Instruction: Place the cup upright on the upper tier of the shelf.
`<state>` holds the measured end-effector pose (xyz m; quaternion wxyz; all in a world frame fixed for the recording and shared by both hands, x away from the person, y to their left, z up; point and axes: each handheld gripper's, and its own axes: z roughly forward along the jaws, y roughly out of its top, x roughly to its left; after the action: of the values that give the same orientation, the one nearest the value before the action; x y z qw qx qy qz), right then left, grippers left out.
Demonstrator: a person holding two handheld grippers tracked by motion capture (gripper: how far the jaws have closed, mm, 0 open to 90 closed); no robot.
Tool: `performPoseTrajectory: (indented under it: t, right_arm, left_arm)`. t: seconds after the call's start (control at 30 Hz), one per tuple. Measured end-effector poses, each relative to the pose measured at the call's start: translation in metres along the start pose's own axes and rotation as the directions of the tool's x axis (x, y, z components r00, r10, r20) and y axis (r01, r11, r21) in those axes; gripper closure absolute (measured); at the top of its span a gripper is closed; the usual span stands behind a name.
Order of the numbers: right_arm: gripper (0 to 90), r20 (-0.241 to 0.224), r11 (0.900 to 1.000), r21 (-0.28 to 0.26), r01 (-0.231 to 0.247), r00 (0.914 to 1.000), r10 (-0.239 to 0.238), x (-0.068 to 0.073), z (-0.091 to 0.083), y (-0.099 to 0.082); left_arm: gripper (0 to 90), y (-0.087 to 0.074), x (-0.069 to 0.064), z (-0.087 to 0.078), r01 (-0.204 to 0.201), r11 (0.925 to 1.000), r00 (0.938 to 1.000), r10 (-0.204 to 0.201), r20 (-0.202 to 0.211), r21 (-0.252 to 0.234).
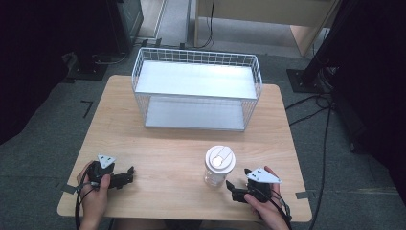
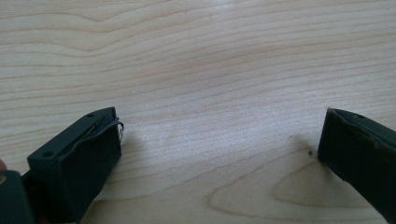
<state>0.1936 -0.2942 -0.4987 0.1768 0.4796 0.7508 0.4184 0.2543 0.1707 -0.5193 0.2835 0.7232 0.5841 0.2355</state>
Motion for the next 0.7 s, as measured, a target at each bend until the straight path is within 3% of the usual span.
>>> performPoseTrajectory:
  t: [0.27, 0.7]
  right_arm:
    - [14.7, -0.061, 0.9992, -0.040, -0.006, 0.9982, 0.003, 0.012, -0.003, 0.008]
    - [14.6, -0.082, 0.9924, -0.123, 0.005, 0.9965, -0.015, 0.035, -0.001, 0.025]
  left_arm:
    - [0.0, 0.000, 0.000, 0.000, 0.002, 1.0000, 1.0000, -0.002, 0.000, -0.001]
    - [0.0, 0.000, 0.000, 0.000, 0.002, 1.0000, 1.0000, -0.002, 0.002, 0.000]
